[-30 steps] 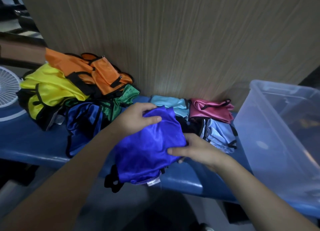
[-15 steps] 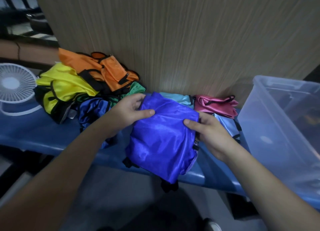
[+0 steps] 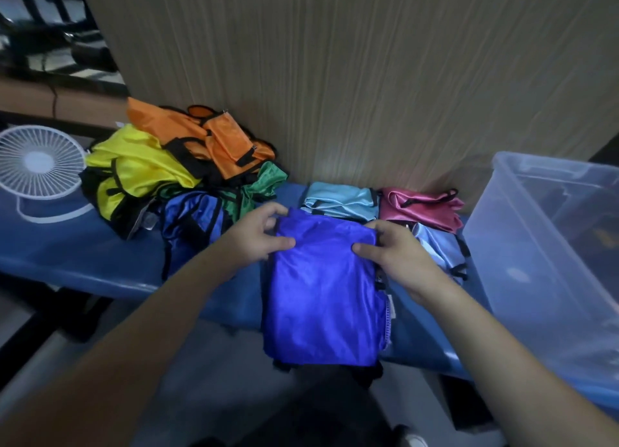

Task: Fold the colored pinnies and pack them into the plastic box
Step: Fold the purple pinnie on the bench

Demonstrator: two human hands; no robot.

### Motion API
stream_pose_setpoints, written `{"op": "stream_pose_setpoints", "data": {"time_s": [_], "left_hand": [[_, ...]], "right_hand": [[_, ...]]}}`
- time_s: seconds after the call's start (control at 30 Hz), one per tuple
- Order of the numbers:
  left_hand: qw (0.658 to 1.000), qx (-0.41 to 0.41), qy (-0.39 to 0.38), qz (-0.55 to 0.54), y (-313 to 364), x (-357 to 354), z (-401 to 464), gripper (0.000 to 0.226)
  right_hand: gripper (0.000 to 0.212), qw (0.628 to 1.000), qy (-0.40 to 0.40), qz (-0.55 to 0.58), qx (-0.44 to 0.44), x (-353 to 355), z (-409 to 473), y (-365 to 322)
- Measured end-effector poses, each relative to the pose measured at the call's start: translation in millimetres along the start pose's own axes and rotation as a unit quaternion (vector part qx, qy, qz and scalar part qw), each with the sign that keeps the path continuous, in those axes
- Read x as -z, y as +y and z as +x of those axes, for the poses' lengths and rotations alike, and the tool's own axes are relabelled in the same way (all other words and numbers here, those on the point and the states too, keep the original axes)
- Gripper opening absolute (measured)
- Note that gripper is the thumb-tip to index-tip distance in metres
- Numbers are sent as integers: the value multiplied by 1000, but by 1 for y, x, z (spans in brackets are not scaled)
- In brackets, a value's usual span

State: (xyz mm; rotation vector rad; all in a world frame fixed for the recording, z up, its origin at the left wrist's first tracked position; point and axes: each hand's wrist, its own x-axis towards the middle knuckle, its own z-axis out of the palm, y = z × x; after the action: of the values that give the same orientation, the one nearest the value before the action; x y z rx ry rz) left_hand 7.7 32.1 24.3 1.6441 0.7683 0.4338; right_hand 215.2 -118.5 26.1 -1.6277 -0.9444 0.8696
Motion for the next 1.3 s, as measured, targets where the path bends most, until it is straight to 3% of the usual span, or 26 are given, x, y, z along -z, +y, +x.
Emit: {"op": "stream_pose_setpoints", "data": {"time_s": [0.2, 0.37, 0.47, 0.63, 0.83, 1.07, 1.17, 1.3], "left_hand": [[997, -49, 49, 36, -12, 1, 29, 35], [984, -78, 124, 100, -12, -3, 56, 30], [979, -85, 151, 109, -6, -3, 69, 28], [991, -78, 102, 32, -8, -8, 62, 28], [998, -41, 40, -15, -19, -3, 34, 23], [983, -155, -31, 96, -28, 11, -4, 25], [963, -223, -73, 137, -36, 11, -15, 13], [950, -218, -87, 207, -48, 14, -23, 22]], "right_hand": [[12, 993, 33, -110, 27, 1, 26, 7], [17, 989, 65, -132, 24, 3, 50, 4], [8, 992, 71, -105, 4, 3, 60, 2], [10, 999, 51, -4, -4, 5, 57, 4], [22, 991, -16, -102, 89, 5, 37, 14], [26, 962, -83, -200, 167, 2, 2, 20], [23, 953, -102, -220, 181, 3, -9, 23], [25, 932, -132, -265, 208, 4, -16, 30]]}}
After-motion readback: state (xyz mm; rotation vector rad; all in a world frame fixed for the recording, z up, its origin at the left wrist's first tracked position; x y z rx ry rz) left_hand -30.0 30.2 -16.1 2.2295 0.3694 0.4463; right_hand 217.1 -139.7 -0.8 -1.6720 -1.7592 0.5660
